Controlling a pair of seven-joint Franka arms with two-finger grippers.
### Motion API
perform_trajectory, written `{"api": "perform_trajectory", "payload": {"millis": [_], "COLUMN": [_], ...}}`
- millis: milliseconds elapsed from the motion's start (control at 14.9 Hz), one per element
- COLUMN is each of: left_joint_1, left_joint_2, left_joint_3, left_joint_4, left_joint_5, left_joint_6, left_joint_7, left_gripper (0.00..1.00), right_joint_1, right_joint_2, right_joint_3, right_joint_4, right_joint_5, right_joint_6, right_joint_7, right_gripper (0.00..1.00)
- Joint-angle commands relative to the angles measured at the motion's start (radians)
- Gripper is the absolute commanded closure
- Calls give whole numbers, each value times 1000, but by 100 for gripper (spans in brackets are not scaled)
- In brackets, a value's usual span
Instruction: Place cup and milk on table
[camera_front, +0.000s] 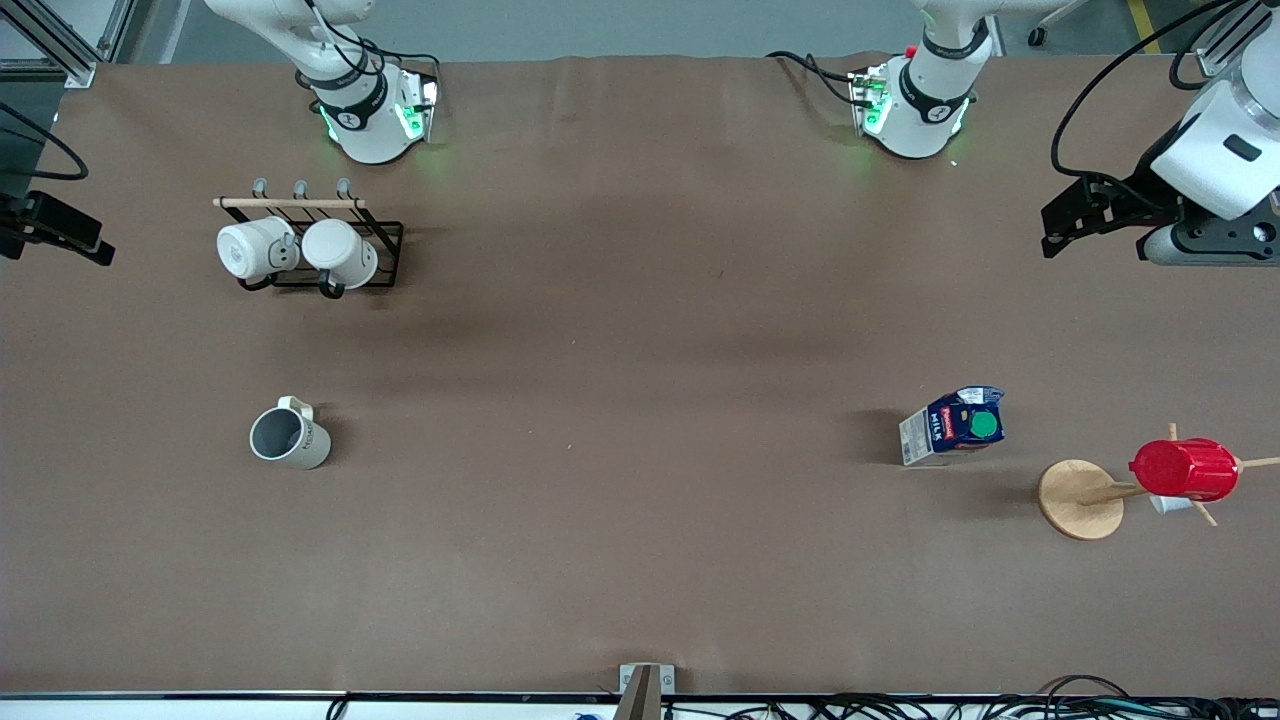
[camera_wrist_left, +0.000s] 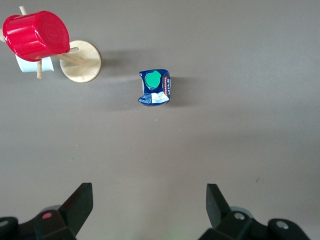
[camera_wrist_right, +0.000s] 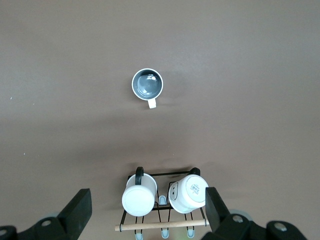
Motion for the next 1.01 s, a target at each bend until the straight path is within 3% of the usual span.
{"api": "perform_trajectory", "payload": {"millis": [0, 336, 605, 739, 941], "left_joint_1": [5, 13, 31, 54, 51], "left_joint_2": [-5, 87, 136, 136, 186], "left_joint_3": [5, 18, 19, 16, 18], "left_joint_4": [-8, 38, -80, -190, -261], "left_joint_5": [-4, 24, 27, 25, 25], "left_joint_6": [6, 12, 187, 328, 477], "left_joint_7": [12, 12, -3, -3, -15], "left_gripper": [0, 0, 0, 0, 0], "right_joint_1": [-9, -9, -1, -3, -9], "right_joint_2": [-25, -23, 53, 76, 96], "right_joint_3": [5, 5, 5, 4, 4], "right_joint_4": [-23, -25, -49, -145, -354], "right_joint_5": [15, 15, 14, 12, 9], "right_joint_6": [0, 1, 70, 204, 502], "right_joint_7": [-10, -12, -26, -44, -84], "right_gripper": [0, 0, 0, 0, 0]}}
